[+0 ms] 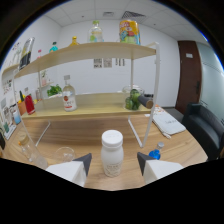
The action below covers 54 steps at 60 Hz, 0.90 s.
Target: Make me a cup of Mount Fuji.
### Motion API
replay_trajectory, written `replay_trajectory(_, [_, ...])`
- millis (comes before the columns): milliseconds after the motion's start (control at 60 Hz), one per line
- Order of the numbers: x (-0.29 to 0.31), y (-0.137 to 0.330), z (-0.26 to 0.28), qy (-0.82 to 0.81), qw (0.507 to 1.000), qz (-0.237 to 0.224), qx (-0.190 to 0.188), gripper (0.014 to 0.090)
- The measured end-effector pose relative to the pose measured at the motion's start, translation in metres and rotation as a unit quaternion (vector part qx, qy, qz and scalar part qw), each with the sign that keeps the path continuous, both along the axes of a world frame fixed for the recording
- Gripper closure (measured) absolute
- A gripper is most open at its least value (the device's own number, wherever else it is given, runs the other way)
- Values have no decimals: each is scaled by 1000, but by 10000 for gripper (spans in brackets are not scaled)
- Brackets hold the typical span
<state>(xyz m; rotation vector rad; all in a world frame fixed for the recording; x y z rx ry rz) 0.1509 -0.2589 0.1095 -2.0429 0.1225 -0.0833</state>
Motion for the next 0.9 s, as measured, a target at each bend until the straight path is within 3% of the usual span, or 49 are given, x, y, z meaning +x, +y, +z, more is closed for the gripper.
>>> replay_trajectory(283, [-51, -55, 37, -1, 999, -11, -53, 197])
replay_trajectory(583, [-103, -77, 45, -17, 997, 8, -70, 187])
replay_trajectory(900, [-112, -82, 47, -15, 997, 5, -71, 188])
